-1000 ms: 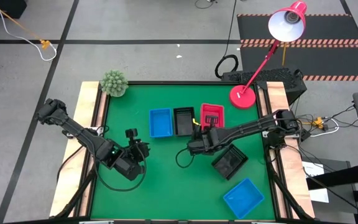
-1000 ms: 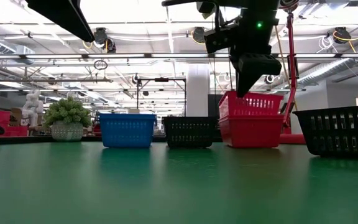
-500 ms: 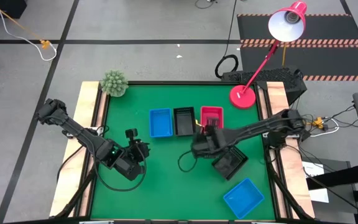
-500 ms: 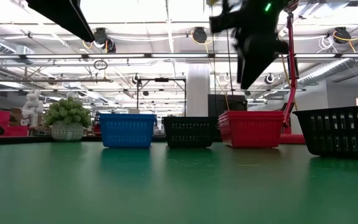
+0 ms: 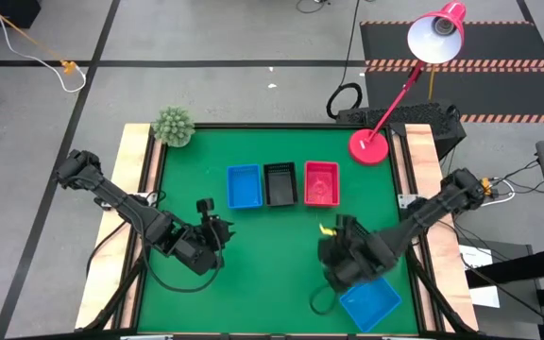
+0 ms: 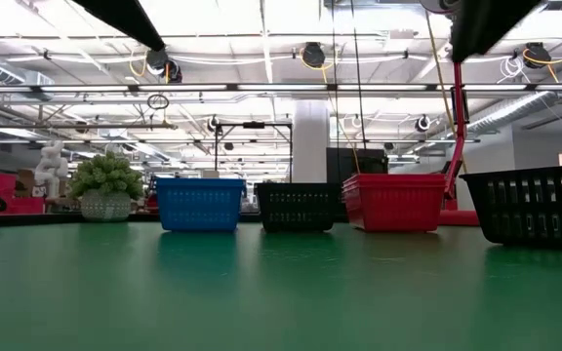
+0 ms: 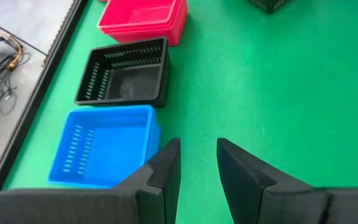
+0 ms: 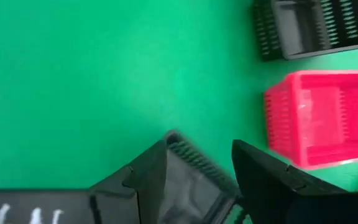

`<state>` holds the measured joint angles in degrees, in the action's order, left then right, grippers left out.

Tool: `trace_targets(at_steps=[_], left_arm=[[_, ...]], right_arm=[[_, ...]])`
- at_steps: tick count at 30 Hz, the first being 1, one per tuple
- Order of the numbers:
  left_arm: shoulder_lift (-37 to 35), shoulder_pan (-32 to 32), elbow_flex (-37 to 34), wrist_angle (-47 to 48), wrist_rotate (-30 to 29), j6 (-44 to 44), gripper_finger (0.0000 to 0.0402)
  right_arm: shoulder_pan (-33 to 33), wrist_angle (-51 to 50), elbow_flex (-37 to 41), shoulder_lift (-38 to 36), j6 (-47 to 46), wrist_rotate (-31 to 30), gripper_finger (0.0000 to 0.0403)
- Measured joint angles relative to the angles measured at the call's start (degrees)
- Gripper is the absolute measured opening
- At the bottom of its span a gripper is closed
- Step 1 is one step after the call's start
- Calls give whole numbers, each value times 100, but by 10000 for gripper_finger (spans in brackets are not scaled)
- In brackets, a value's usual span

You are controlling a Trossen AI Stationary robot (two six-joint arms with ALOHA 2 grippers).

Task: Stack baskets by color
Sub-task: Stack the bottom black bin on top of the top black bin

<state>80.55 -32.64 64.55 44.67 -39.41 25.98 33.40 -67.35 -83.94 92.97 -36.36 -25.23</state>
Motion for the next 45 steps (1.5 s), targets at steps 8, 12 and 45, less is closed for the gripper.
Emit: trace_targets(at_steps=[8,12,45], left_arm=[[0,4,0,-190,37,-140,106],[0,4,0,-299,36,-189,106],[0,313,0,-1206,81,-760,106]], right_arm=[[885,-10,3,0,-1008,-2,176],[1074,211,301,-4,-1289,22,176],[634,2192,2456,-14,-943,1376,46]])
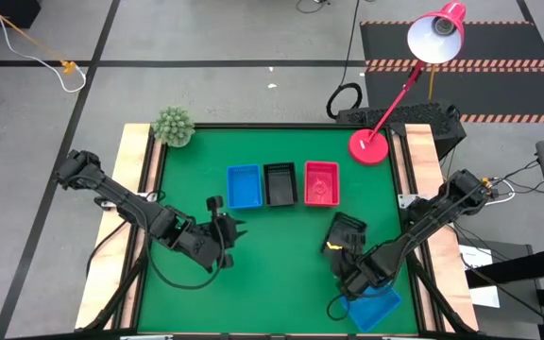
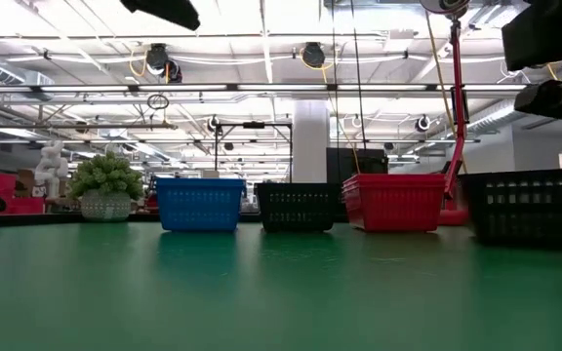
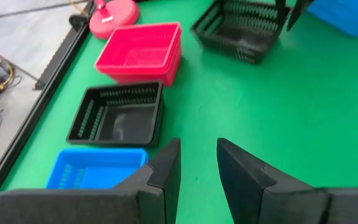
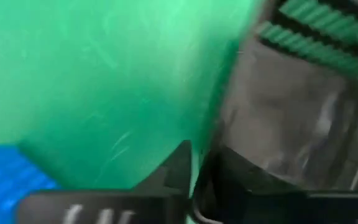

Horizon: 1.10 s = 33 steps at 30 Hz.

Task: Stack baskets by color
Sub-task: Stack the bottom black bin on top of the top black bin

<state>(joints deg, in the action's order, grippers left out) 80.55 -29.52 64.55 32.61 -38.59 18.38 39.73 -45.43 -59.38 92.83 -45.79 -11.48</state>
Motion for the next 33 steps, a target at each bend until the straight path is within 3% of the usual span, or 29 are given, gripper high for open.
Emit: trace_targets(at_steps=[3,12,20,27,33], left_arm=[[2,0,0,-171,61,-118,106],[2,-63,0,-731,350,-329,106],[52,-216,2,-1347,577,-511,111],[340,-404,126,-2051,547,-1269,191],[780,-502,657,-2221,247,-1778,252]], right_arm=[[0,-72,-79,-64,54,259,9],[6,-385,-688,-312,726,251,3],[3,-1010,-1894,-316,1453,-410,2],[-320,-1034,-2590,-314,2687,-1084,1],[-1032,-914,-2631,-311,3401,-1101,1]])
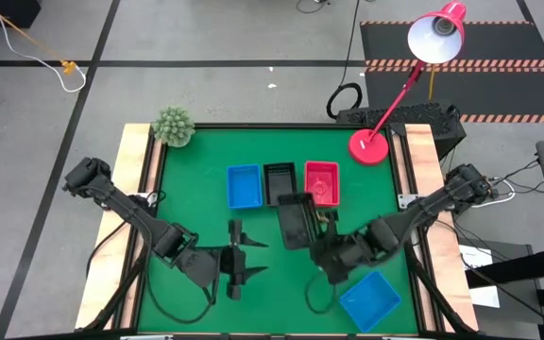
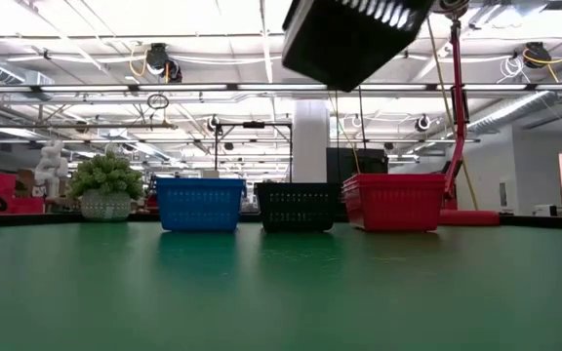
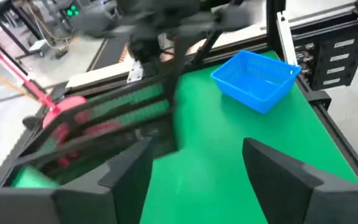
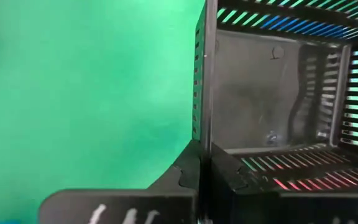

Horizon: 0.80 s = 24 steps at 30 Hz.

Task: Stack baskets by color
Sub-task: Stack the bottom black bin on top of the top black bin

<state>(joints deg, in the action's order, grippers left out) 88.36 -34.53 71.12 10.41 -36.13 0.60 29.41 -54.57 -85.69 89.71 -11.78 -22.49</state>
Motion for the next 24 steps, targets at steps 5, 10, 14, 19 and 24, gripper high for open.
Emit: trace_targets(at_steps=[5,10,14,19,24], left_arm=[[503,67,476,3,-159,-473,257],[981,206,862,-3,-791,-944,255],[1247,372,994,-19,-1160,-1125,255],[1446,644,1011,0,-1223,-1061,255],[1459,824,1013,266,-1179,-791,255]], right_arm=[[-543,38,0,0,373,-1,1],[-851,232,29,0,549,-1,1],[-942,510,116,0,721,0,0],[-947,676,224,28,948,1,0],[-949,664,320,29,956,-10,0]])
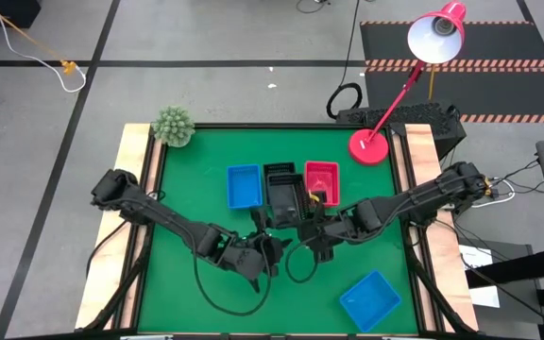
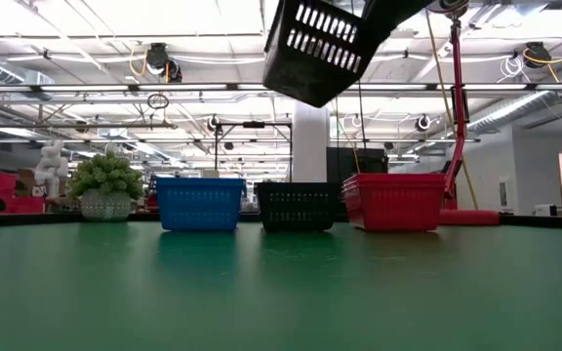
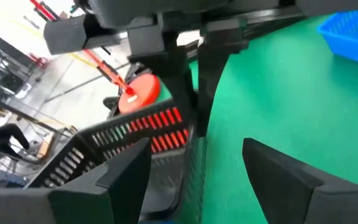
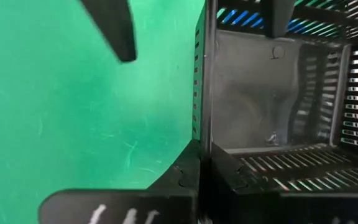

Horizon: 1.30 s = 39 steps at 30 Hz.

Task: Stack baskets by color
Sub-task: Stack the bottom black bin on top of the top black bin

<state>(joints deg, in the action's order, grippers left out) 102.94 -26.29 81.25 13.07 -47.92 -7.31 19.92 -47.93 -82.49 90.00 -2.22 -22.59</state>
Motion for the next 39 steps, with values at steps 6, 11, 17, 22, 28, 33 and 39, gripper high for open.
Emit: trace_targets(at_steps=[6,11,17,22,28,33,39], left_arm=[[-5,52,7,471,162,205,223],[-5,77,7,520,392,319,159],[-5,77,7,888,402,531,83],[-14,92,7,1250,430,879,58],[-14,92,7,1346,441,1072,81],[-14,120,7,1443,592,1192,109],[-14,215,3,1468,793,1219,82]], right_arm=[[0,-10,16,4,49,3,5],[3,-9,16,4,204,14,6],[2,260,18,4,562,31,8],[2,478,23,15,792,29,8],[2,589,23,15,926,31,9],[2,649,23,15,941,33,9],[4,643,23,15,959,27,9]])
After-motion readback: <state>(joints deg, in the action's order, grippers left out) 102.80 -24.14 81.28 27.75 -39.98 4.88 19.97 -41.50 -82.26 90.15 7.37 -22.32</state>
